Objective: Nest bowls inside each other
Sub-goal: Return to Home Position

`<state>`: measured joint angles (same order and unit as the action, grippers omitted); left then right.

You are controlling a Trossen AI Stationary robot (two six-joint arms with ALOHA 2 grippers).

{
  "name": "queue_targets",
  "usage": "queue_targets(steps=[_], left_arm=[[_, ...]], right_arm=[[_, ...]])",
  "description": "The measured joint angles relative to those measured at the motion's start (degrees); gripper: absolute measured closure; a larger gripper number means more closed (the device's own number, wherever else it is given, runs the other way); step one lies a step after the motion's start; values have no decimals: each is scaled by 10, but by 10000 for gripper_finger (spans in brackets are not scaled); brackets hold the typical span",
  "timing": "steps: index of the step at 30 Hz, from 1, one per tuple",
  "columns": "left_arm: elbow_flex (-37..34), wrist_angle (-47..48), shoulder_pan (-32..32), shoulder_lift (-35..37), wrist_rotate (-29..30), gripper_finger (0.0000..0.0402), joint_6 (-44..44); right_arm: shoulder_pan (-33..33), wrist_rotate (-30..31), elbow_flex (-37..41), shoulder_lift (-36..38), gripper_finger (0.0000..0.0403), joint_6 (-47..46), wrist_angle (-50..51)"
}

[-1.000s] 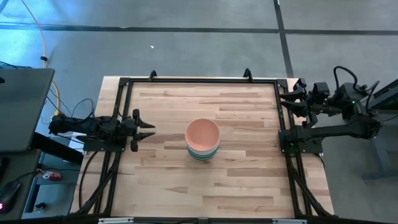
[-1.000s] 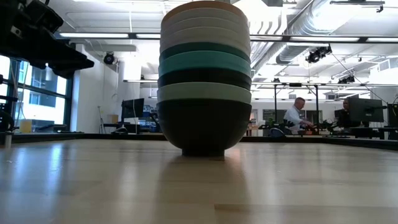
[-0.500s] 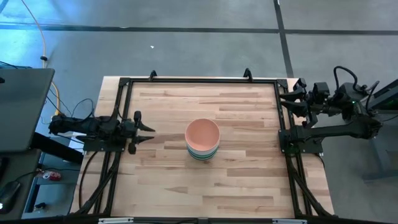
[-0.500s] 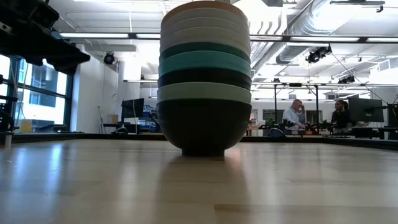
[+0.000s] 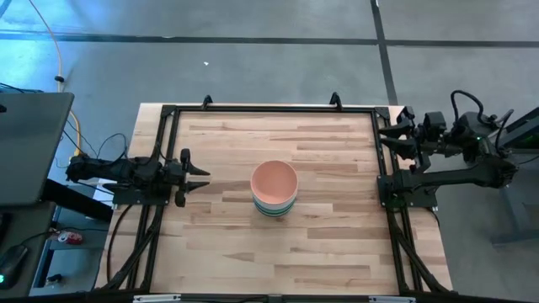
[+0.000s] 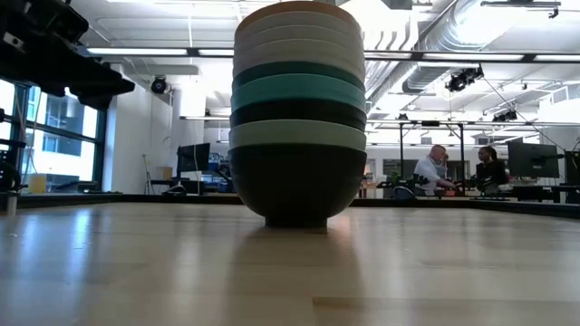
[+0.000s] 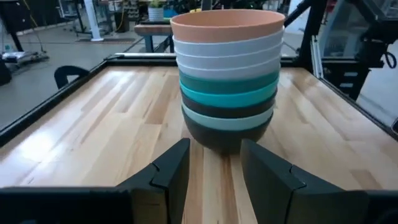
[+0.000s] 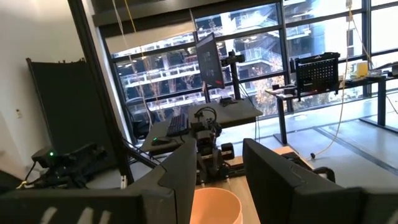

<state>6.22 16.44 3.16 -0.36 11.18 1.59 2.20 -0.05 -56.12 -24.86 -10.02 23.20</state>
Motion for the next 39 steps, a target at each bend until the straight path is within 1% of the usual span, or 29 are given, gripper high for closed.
queue_targets(steps=[5, 9, 21, 24, 29, 31, 35, 39], left_arm=[[0, 0, 0, 0, -2, 271, 53], [0, 0, 0, 0, -2, 271, 57], [0, 6, 0, 0, -1, 271, -58], [0, 7, 0, 0, -1, 271, -93], [0, -1, 0, 0, -1, 271, -82], [0, 5, 0, 0, 0, 271, -76], [0, 12, 0, 0, -1, 271, -47], [0, 12, 0, 0, -1, 271, -28]], right_arm=[[0, -2, 0, 0, 279, 0, 7], [0, -4, 0, 0, 279, 1, 10], [0, -29, 9, -1, 279, 15, 9], [0, -31, 43, -3, 279, 19, -5], [0, -35, 130, -2, 279, 51, -108], [0, -43, 155, -2, 279, 63, -131], [0, -57, 197, 14, 279, 81, -124], [0, -103, 240, 64, 279, 85, -119]])
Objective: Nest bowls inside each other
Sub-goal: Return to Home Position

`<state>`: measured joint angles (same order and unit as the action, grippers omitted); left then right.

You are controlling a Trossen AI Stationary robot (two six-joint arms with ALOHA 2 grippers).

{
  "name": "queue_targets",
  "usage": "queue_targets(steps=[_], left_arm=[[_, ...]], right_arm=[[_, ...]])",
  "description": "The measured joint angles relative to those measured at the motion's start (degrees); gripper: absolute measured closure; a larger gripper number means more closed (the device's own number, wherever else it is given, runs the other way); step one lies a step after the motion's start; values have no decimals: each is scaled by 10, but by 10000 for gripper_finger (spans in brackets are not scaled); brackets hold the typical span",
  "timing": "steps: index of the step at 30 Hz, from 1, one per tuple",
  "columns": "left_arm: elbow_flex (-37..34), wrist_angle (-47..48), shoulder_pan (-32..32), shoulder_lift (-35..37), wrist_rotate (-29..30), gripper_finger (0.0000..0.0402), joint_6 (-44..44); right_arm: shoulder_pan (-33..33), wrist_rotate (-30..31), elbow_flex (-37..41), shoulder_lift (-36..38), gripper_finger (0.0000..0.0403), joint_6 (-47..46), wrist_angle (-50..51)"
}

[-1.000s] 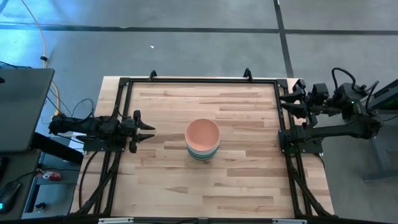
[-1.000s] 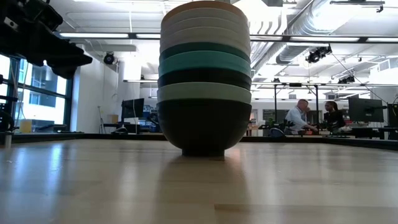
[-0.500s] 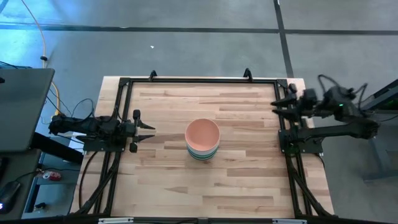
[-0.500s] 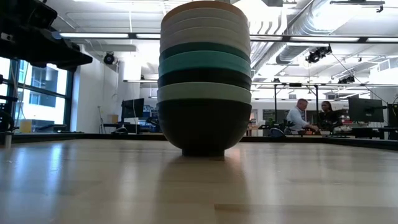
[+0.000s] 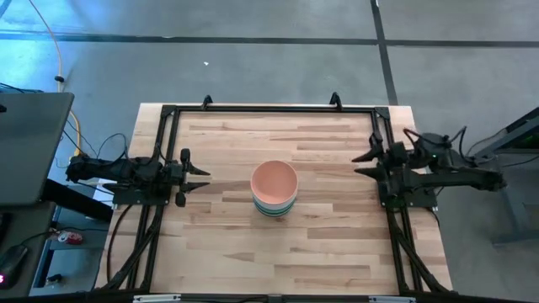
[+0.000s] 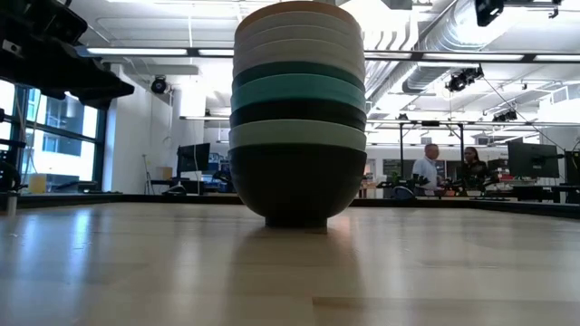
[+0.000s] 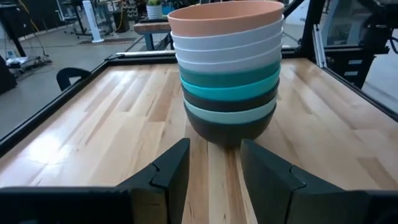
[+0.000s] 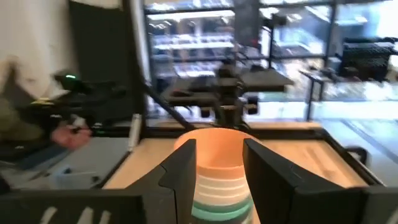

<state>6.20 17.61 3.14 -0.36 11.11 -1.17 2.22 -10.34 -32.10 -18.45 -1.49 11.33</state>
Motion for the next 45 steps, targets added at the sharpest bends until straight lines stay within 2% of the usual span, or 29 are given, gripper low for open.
queue_targets(steps=[6, 9, 12, 18, 20, 33, 45], left_arm=[[0, 0, 0, 0, -1, 271, 1], [0, 0, 0, 0, -1, 271, 5], [0, 0, 0, 0, -1, 271, 5], [0, 0, 0, -1, -1, 271, 4], [0, 0, 0, -1, 0, 271, 2], [0, 1, 0, -1, 0, 271, -22], [0, 1, 0, -1, 0, 271, -42]], right_arm=[[0, -70, 43, 102, 279, 4, -20], [0, -75, 59, 145, 279, 7, -13], [0, -52, 85, 181, 279, 18, 8], [0, 42, 129, 178, 279, 36, 3], [0, 55, 145, 183, 279, 36, -7], [0, 67, 206, 182, 279, 0, -113], [0, 72, 260, 182, 279, 14, -193]])
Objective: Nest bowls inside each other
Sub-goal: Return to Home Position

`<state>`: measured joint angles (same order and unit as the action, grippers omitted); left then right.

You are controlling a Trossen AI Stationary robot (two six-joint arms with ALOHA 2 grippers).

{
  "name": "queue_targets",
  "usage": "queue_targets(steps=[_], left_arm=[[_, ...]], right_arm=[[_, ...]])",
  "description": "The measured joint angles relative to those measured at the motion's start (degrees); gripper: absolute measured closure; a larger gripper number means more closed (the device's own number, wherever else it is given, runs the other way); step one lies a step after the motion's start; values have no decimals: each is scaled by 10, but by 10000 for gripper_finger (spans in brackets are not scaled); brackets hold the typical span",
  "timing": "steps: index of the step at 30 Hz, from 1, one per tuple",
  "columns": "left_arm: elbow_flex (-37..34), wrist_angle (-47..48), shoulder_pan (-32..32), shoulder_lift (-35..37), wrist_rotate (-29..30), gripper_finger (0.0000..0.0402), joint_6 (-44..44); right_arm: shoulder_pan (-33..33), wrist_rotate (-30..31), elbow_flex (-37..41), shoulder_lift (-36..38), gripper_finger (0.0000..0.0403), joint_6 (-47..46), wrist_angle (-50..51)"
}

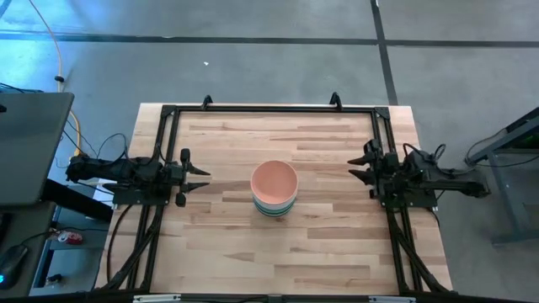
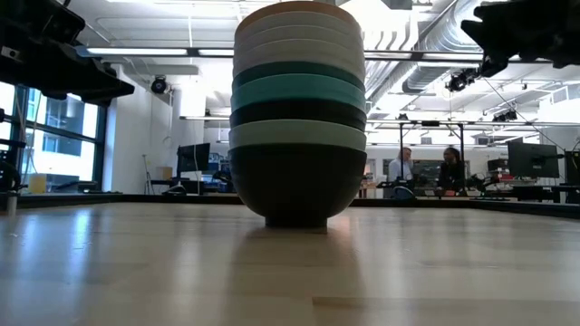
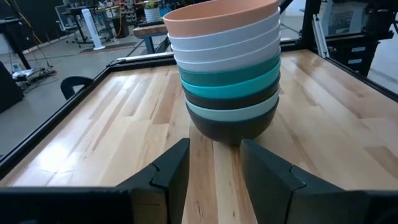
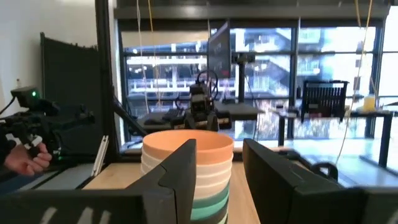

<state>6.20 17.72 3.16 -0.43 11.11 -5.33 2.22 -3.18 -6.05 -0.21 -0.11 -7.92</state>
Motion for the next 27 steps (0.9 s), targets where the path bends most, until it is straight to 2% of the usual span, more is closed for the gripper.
queue_targets(steps=[5, 13, 27], left_arm=[[0, 0, 0, 0, 0, 271, -9], [0, 0, 0, 0, 0, 271, -14], [0, 0, 0, 0, 1, 271, -24]], right_arm=[[0, 0, 49, 0, 279, 15, -95], [0, 0, 55, 0, 279, 31, -104], [0, 0, 55, -1, 279, 18, 25]])
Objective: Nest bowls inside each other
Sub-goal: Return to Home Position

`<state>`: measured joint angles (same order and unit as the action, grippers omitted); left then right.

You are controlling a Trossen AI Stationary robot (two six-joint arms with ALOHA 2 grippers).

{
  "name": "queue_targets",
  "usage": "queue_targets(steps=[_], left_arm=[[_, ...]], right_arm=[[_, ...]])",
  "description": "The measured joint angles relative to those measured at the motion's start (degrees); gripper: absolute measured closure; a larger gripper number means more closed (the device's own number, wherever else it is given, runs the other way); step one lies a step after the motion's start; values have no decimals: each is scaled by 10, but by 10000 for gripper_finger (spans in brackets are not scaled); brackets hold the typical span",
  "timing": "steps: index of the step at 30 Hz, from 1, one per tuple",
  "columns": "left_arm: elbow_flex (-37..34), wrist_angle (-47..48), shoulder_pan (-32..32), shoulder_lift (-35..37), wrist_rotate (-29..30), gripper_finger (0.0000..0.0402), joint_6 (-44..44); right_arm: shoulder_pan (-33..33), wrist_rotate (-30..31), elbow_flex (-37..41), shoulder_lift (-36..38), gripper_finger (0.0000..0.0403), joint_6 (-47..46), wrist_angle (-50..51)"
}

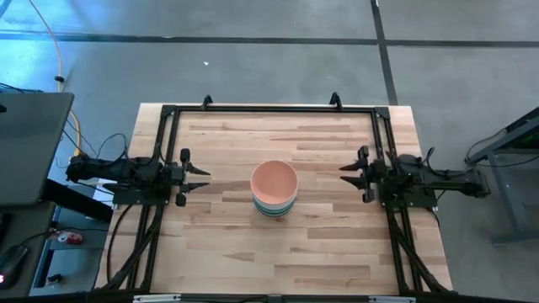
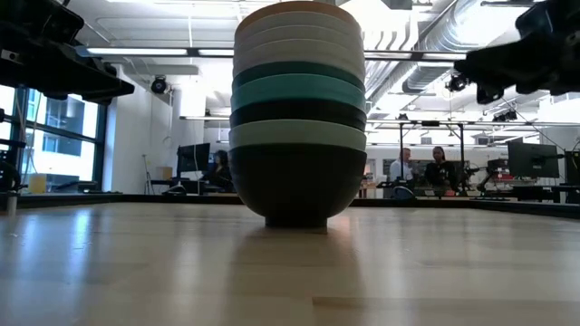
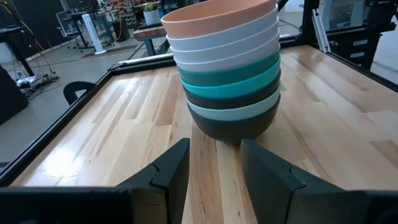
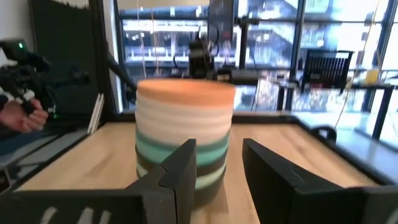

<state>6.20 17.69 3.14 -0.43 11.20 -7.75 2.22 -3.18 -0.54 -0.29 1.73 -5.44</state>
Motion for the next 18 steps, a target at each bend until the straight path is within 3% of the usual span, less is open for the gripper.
queue_targets(steps=[5, 18], left_arm=[[0, 0, 0, 0, 0, 271, 0], [0, 0, 0, 0, 0, 271, 0]], right_arm=[[0, 0, 0, 0, 279, -21, 43], [0, 0, 0, -28, 279, -28, 43]])
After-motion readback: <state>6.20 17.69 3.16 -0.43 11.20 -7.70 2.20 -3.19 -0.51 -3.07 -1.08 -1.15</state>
